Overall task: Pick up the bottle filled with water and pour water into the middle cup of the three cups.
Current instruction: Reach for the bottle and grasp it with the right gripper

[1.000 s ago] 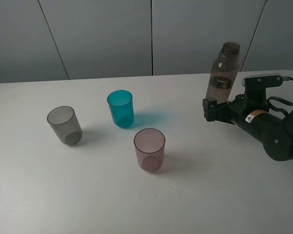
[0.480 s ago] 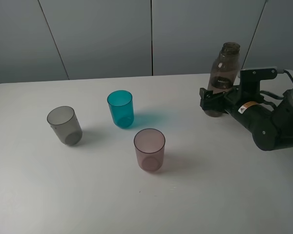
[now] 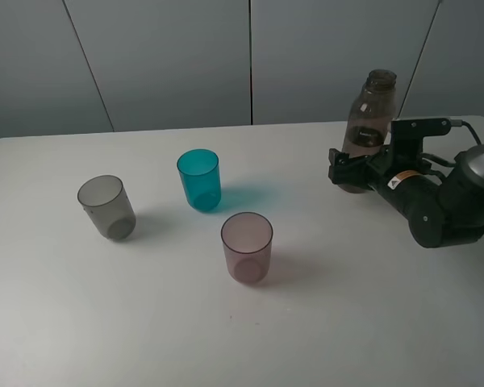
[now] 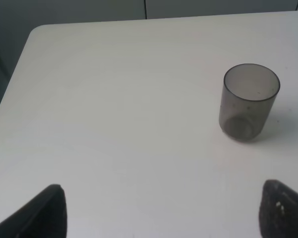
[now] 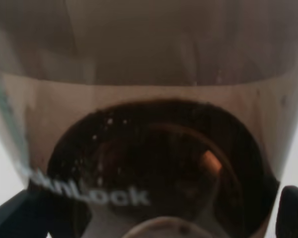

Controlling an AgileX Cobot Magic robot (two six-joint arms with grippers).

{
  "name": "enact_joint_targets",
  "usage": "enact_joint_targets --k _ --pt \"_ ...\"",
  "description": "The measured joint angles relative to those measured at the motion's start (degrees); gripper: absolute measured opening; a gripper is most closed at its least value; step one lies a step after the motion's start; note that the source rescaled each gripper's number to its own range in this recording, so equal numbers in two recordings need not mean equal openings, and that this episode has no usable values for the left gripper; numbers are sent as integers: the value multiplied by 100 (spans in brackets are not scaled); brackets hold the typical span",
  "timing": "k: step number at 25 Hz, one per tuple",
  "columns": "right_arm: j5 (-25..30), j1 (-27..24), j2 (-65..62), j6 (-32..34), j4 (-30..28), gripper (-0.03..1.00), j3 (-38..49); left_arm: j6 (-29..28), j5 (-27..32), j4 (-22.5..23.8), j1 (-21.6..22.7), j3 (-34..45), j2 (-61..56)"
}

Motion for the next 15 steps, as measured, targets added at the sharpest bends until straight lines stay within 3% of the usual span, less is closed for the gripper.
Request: enact_joint_targets --k 15 --pt "0 0 179 -59 157 100 -224 0 0 0 0 0 0"
